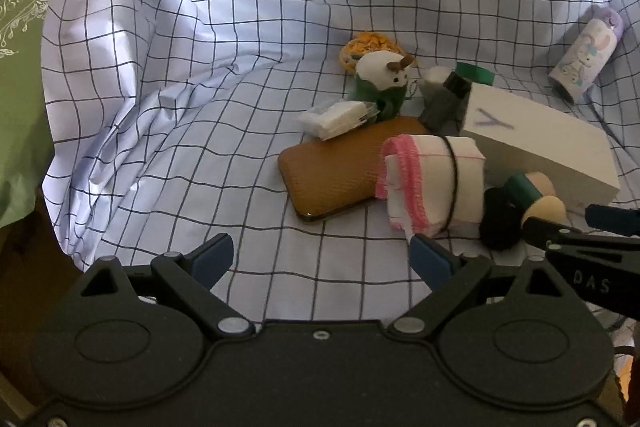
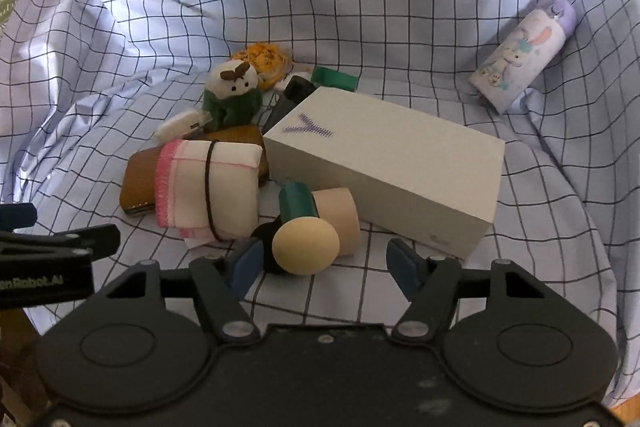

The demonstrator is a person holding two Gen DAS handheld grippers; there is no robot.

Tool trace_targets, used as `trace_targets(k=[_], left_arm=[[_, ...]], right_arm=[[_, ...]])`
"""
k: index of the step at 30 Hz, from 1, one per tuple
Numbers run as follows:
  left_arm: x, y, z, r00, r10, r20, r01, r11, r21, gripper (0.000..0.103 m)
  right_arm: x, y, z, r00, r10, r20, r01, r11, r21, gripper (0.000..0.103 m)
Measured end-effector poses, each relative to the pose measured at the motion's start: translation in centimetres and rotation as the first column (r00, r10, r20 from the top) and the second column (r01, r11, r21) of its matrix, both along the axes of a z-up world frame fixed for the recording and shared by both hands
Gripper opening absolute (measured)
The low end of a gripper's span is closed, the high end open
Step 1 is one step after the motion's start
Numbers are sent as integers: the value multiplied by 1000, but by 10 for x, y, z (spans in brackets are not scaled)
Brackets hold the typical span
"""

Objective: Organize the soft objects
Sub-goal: 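Reach the left tool to the pink-edged towel while the right tool grasps the beige sponge ball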

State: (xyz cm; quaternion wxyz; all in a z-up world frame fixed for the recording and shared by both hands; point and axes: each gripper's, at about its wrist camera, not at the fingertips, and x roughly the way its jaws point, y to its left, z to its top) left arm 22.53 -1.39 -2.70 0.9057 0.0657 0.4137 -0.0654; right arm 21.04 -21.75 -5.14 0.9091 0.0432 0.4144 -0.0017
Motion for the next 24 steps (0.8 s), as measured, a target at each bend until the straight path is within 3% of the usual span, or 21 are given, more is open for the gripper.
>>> trace_targets(k=[6,16,24], left_arm=[[8,3,-2,1000,1,0,-1,1000,0,91],[12,-9,5,999,-35,23,35,999,-8,91],[13,-38,11,991,-120,51,120,993,6,93]], right_arm=[[8,2,-8,999,11,-31,-10,999,32,36],[-9,-11,10,999,-27,40,24,997,68,35],[-29,-32,20,994,-92,52,88,994,70,35]])
